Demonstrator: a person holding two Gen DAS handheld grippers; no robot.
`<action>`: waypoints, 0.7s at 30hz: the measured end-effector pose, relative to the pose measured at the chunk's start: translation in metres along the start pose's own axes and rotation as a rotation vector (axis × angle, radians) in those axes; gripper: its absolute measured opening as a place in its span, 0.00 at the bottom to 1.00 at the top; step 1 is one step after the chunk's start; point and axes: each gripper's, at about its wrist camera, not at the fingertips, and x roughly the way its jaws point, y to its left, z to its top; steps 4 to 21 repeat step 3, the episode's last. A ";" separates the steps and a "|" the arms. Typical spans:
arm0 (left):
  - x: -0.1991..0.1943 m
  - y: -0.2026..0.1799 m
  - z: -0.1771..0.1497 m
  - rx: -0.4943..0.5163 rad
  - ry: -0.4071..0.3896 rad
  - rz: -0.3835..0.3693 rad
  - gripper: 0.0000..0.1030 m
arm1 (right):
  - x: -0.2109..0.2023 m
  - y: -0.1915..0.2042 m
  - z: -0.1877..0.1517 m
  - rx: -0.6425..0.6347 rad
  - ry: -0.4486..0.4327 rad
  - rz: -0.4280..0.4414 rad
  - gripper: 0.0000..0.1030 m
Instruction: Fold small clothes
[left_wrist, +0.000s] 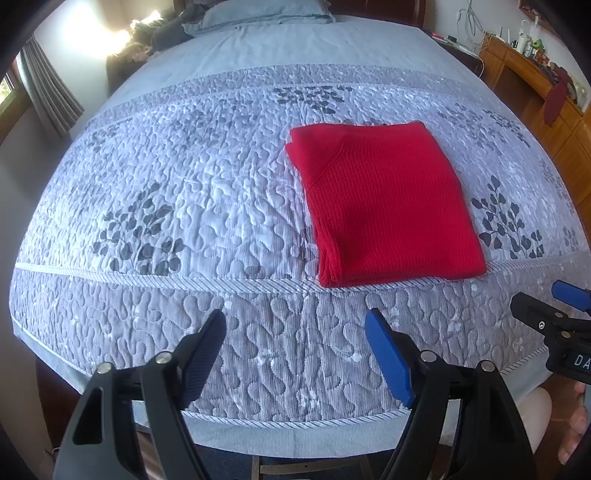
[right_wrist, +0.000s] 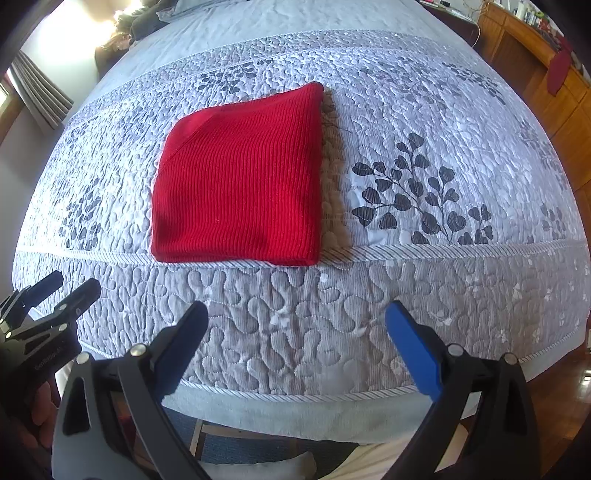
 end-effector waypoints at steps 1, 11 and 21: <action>0.000 0.000 0.001 0.001 0.001 -0.001 0.76 | 0.000 0.000 0.001 -0.001 0.000 0.001 0.93; 0.000 0.000 0.001 0.002 0.000 0.002 0.76 | 0.001 0.000 0.001 0.000 0.001 0.000 0.93; 0.000 0.000 0.001 0.002 0.000 0.002 0.76 | 0.001 0.000 0.001 0.000 0.001 0.000 0.93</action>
